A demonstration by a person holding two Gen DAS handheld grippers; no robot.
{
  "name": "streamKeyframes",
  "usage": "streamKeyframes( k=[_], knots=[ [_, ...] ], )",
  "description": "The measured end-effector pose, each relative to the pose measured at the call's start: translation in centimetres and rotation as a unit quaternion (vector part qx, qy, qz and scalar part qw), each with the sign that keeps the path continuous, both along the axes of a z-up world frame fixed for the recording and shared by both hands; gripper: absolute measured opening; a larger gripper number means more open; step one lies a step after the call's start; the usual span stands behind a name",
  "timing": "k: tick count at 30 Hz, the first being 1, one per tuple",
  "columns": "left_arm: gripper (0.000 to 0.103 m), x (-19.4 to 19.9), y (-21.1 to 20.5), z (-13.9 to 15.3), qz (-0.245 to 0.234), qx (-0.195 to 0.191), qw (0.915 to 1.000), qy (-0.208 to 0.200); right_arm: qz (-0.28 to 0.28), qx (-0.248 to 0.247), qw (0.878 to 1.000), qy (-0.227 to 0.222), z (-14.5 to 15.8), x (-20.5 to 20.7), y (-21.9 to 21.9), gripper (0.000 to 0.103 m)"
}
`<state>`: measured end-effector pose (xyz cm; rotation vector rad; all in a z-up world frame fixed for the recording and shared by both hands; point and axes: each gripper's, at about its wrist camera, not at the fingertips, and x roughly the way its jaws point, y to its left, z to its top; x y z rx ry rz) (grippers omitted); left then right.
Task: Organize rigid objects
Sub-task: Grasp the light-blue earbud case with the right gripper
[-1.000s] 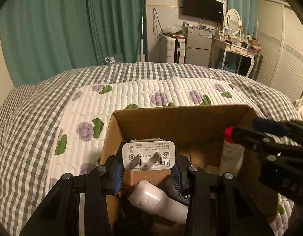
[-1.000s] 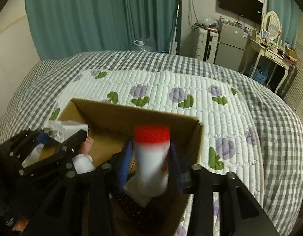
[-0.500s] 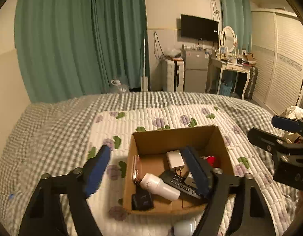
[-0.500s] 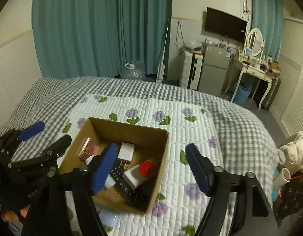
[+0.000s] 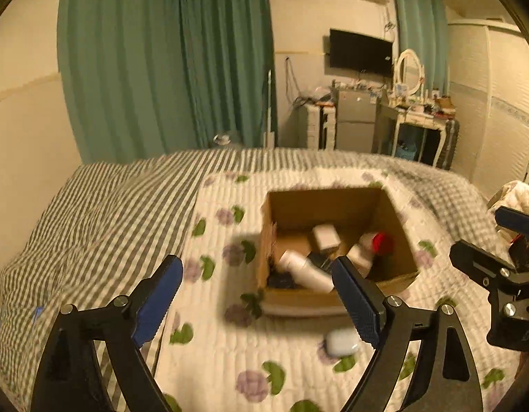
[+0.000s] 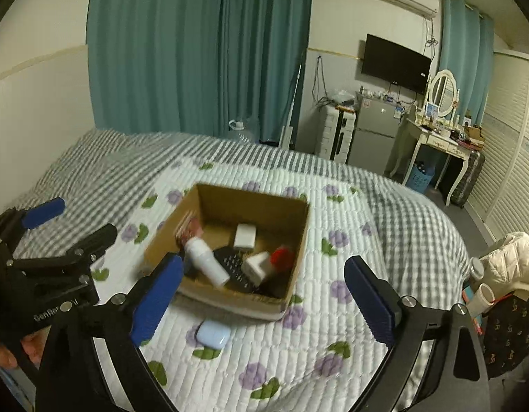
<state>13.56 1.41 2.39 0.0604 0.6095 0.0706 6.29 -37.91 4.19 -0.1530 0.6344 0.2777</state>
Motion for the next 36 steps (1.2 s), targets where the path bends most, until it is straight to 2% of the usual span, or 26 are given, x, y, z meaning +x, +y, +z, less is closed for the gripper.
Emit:
streamKeyframes(
  k=[9,17,19,21,24,26,28,30,36],
  knots=[
    [0.091,0.8,2.3,-8.1,0.013,-0.016,0.9974,0.069,0.005,-0.018,0.997,0.070,-9.6,2.0,2.8,0.095],
    [0.091,2.5,3.6,-12.2,0.028,-0.027,0.9926,0.115,0.012,-0.020,0.989,0.144,-17.2,4.8,4.4,0.095],
    [0.091,2.9,3.4,-12.8,0.024,-0.027,0.9917,0.124,0.019,-0.021,0.987,0.159,-18.8,5.1,4.8,0.090],
    [0.091,3.0,3.1,-13.1,0.021,-0.025,0.9915,0.126,0.026,-0.023,0.984,0.174,-19.8,5.3,5.0,0.084],
    [0.091,3.2,2.6,-13.7,0.016,-0.020,0.9910,0.131,0.038,-0.021,0.981,0.187,-20.8,5.5,5.5,0.080],
    [0.091,3.2,2.4,-13.8,0.016,-0.016,0.9907,0.134,0.047,-0.020,0.979,0.198,-21.5,5.7,5.8,0.074],
    [0.091,3.1,2.3,-13.9,0.016,-0.012,0.9907,0.134,0.056,-0.026,0.977,0.206,-22.1,5.9,6.3,0.062],
    [0.091,3.1,2.3,-13.8,0.016,-0.012,0.9910,0.132,0.063,-0.029,0.976,0.208,-22.4,5.9,6.6,0.057],
    [0.091,2.5,2.1,-12.9,0.013,-0.010,0.9915,0.129,0.062,-0.013,0.980,0.187,-20.8,4.6,5.9,0.056]
  ],
)
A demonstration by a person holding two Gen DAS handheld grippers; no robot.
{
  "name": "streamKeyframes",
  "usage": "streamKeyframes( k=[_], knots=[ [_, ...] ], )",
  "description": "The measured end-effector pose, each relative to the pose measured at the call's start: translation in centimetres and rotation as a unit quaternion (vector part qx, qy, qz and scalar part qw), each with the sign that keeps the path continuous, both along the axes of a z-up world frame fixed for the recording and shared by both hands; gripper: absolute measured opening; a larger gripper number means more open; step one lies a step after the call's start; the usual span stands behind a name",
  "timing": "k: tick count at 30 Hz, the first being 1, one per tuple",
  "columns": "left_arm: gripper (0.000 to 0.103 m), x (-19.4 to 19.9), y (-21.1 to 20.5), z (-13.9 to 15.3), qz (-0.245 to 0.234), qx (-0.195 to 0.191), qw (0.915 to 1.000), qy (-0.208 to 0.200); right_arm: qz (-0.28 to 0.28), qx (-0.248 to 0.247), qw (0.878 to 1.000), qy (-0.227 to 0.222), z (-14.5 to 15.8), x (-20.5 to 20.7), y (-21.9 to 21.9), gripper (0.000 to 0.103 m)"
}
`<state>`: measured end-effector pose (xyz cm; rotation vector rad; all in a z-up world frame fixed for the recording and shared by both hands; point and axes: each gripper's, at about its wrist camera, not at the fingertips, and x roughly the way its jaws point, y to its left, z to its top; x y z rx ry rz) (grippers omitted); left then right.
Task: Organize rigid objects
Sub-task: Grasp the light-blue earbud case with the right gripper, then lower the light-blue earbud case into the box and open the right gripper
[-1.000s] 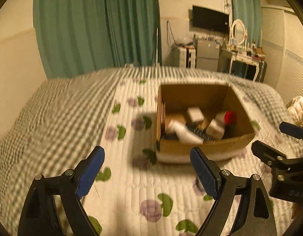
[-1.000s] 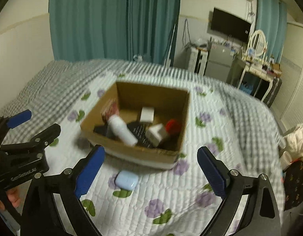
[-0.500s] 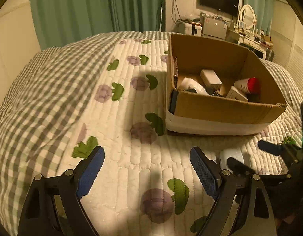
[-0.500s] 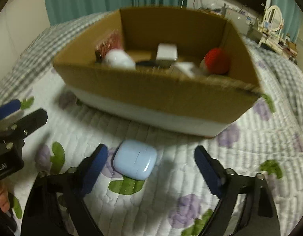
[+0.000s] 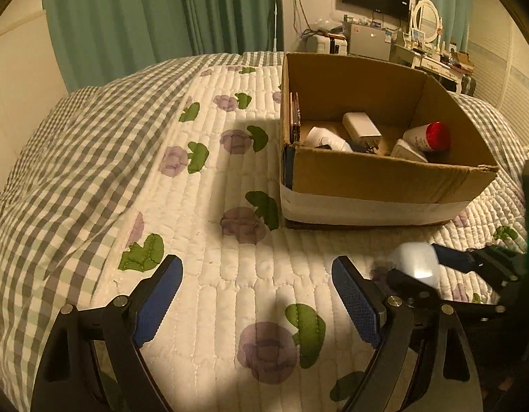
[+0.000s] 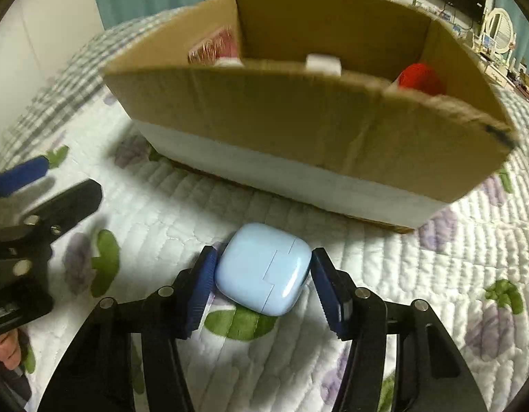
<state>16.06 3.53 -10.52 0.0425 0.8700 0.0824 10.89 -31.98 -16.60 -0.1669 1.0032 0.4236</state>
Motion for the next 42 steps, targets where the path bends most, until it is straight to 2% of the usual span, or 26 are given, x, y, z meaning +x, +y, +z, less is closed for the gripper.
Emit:
streamKeyframes(
  k=[6,9,15,21,26,34,37,41,42],
  knots=[
    [0.091,-1.0,-0.6,3.0,-0.007,0.002,0.9995,-0.032,0.000,0.009,0.999,-0.045,4.6,-2.1,-1.6,0.056],
    [0.091,-0.9,-0.7,4.9,-0.008,0.001,0.9987,-0.050,-0.003,0.020,0.997,-0.073,7.9,-2.7,-2.4,0.056],
    [0.091,0.7,-1.0,8.3,-0.007,-0.006,0.9960,-0.089,-0.006,0.034,0.992,-0.121,13.5,-0.8,-3.7,0.056],
    [0.091,4.0,-1.3,10.2,-0.003,-0.012,0.9943,-0.106,-0.005,0.035,0.989,-0.143,16.0,3.4,-3.4,0.056],
    [0.091,7.5,-2.0,10.7,-0.005,-0.008,0.9931,-0.117,-0.009,0.041,0.991,-0.128,15.5,8.1,-3.2,0.056],
    [0.091,11.7,-2.5,8.1,0.001,-0.014,0.9942,-0.107,-0.015,0.006,0.996,-0.093,10.7,15.1,-2.1,0.056],
    [0.091,12.4,-2.6,7.1,0.001,-0.011,0.9946,-0.103,-0.021,-0.002,0.996,-0.089,9.3,16.4,-2.1,0.056],
    [0.091,12.6,-2.5,6.5,0.002,-0.009,0.9947,-0.103,-0.035,0.012,0.997,-0.072,8.7,17.4,-2.8,0.057],
    [0.091,12.6,-2.4,6.5,0.002,-0.013,0.9946,-0.103,-0.036,0.019,0.997,-0.073,8.9,17.3,-3.0,0.060]
  ],
)
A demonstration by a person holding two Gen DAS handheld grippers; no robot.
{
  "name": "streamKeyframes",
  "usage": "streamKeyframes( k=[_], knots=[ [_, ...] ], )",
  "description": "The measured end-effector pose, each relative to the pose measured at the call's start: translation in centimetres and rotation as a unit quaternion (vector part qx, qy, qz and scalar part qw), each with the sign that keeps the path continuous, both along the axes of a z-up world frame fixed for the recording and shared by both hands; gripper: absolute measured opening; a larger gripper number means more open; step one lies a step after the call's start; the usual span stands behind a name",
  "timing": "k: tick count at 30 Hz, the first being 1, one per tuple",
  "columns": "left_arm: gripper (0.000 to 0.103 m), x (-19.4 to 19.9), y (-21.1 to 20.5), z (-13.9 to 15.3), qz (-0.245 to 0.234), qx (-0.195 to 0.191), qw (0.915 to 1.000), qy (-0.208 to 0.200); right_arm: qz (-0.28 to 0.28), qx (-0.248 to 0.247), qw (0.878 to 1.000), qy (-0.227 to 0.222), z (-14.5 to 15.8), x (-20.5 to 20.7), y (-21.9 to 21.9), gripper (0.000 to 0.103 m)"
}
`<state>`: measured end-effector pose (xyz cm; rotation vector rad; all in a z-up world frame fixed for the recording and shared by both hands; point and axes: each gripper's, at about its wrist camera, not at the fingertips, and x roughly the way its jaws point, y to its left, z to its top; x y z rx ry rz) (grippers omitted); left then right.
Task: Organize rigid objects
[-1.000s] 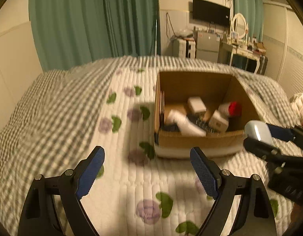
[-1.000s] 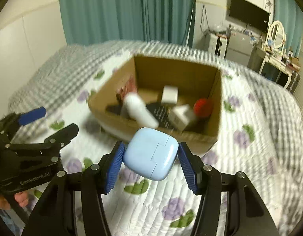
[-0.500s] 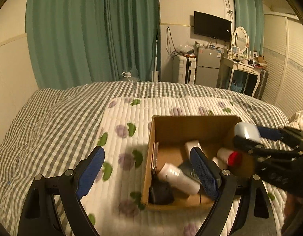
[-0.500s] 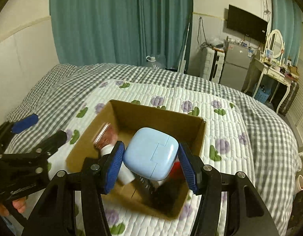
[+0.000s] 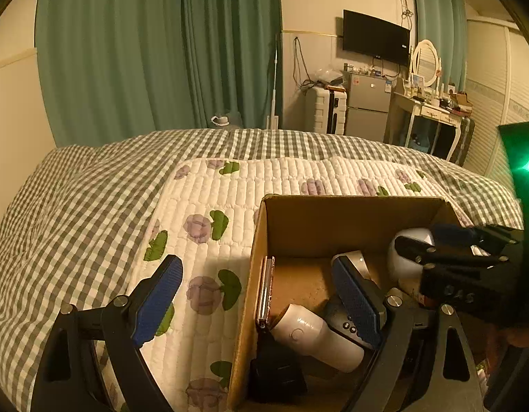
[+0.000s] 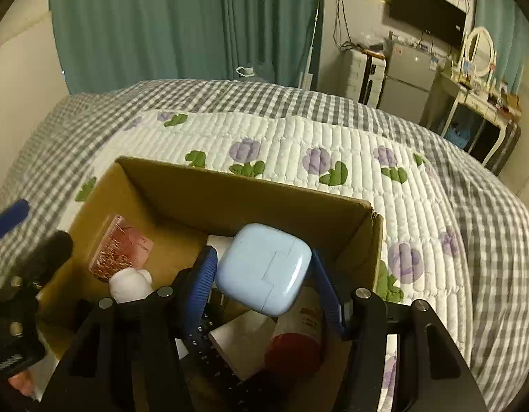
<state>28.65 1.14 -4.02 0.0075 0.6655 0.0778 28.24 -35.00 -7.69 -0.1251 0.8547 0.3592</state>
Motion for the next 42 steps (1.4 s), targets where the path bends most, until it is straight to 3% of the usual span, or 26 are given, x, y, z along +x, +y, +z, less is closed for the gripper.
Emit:
streamKeyframes(
  k=[1,6,10,14,18,21,24,27,30,37,42],
  knots=[
    [0.091,-0.1,0.0,0.1,0.000,-0.003,1.0000,-0.001,-0.005,0.004,1.000,-0.008,0.3,-0.2,-0.3,0.067],
    [0.091,-2.2,-0.6,2.1,-0.004,-0.002,1.0000,-0.007,-0.014,-0.006,0.999,-0.048,3.6,-2.5,-0.8,0.068],
    [0.091,-5.6,-1.3,5.0,-0.011,-0.008,0.9995,-0.027,-0.027,-0.006,0.996,-0.085,8.0,-6.6,-1.7,0.074],
    [0.091,-9.9,-1.9,8.0,-0.020,-0.013,0.9976,-0.064,-0.059,-0.045,0.988,-0.132,12.2,-12.4,-3.1,0.074],
    [0.091,-14.4,-2.3,9.9,-0.025,-0.012,0.9950,-0.095,-0.072,-0.015,0.984,-0.164,14.7,-17.8,-5.0,0.083],
    [0.092,-16.9,-2.0,10.1,-0.024,-0.021,0.9932,-0.112,-0.074,-0.001,0.980,-0.182,15.5,-20.3,-5.8,0.084],
    [0.097,-18.3,-1.8,9.9,-0.011,-0.004,0.9903,-0.139,-0.061,0.010,0.976,-0.206,15.6,-22.5,-5.7,0.086],
    [0.102,-18.7,-1.6,8.8,-0.008,0.005,0.9884,-0.152,-0.053,0.025,0.970,-0.234,14.7,-23.9,-5.4,0.102],
    [0.102,-18.3,-1.2,7.0,-0.005,0.007,0.9891,-0.147,-0.060,0.036,0.965,-0.251,12.7,-24.3,-5.3,0.103],
    [0.102,-17.7,-0.9,4.5,-0.008,0.002,0.9890,-0.148,-0.075,0.040,0.968,-0.236,8.5,-23.2,-5.4,0.103],
    [0.102,-17.5,-1.0,3.7,-0.012,0.002,0.9897,-0.143,-0.084,0.048,0.969,-0.226,7.1,-22.4,-5.8,0.103]
  ],
)
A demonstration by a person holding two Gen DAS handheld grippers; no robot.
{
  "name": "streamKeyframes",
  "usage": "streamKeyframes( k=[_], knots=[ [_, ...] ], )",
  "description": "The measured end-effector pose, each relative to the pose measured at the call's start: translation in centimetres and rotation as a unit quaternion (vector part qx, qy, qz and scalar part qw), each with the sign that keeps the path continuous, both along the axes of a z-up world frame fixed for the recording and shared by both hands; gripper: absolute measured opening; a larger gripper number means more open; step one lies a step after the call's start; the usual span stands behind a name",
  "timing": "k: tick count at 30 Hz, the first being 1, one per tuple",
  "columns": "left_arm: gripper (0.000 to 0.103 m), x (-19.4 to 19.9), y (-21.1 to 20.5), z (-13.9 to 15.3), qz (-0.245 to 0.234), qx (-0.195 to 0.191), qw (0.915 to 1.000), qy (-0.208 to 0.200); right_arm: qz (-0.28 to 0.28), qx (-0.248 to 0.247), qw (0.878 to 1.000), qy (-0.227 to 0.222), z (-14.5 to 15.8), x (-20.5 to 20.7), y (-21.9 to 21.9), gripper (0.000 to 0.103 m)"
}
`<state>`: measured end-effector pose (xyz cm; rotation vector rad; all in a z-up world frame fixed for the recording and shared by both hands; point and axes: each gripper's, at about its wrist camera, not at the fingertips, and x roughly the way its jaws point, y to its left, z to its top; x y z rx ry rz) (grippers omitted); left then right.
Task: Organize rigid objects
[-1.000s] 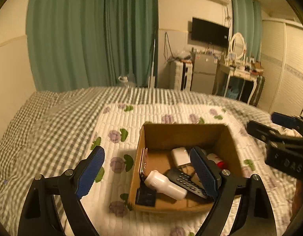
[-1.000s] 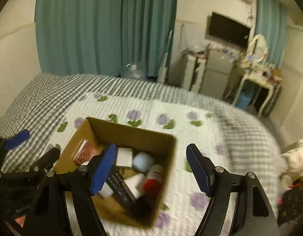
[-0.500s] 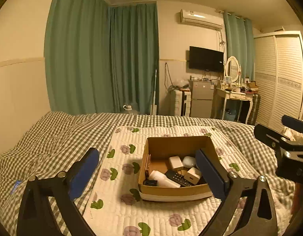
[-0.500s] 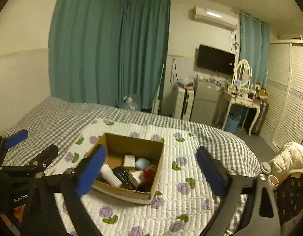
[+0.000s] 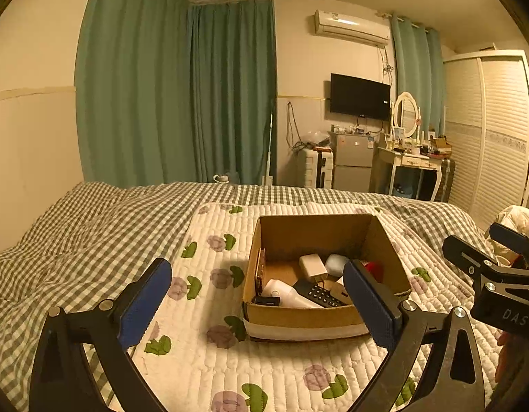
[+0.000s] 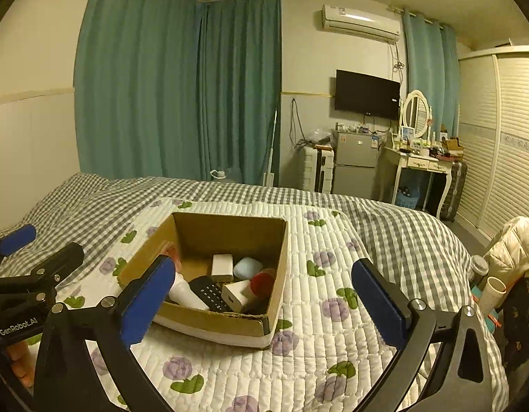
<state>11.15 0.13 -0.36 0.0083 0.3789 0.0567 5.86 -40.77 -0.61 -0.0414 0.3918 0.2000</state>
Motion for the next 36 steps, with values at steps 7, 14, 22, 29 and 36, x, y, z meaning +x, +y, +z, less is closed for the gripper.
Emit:
streamKeyframes(
  k=[7,14,22,29,36],
  knots=[
    [0.102,-0.07,-0.33,-0.22,-0.002,0.008,1.0000,-0.002,-0.007,-0.007,1.000,0.008,-0.69,0.10,-0.12,0.103],
    [0.103,-0.20,0.12,-0.02,0.002,0.003,1.0000,0.000,-0.007,-0.018,1.000,0.003,-0.47,-0.09,0.38,0.103],
    [0.103,-0.25,0.33,-0.26,-0.001,-0.001,1.0000,0.004,-0.011,-0.024,1.000,0.005,-0.47,-0.08,0.51,0.103],
    [0.103,-0.26,0.47,-0.40,-0.004,-0.003,1.0000,0.007,-0.021,-0.024,0.999,0.005,-0.59,0.00,0.32,0.103],
    [0.103,-0.13,0.43,-0.79,-0.005,-0.002,0.9999,0.014,-0.021,-0.021,0.999,0.010,-0.94,0.15,0.23,0.103]
  ],
)
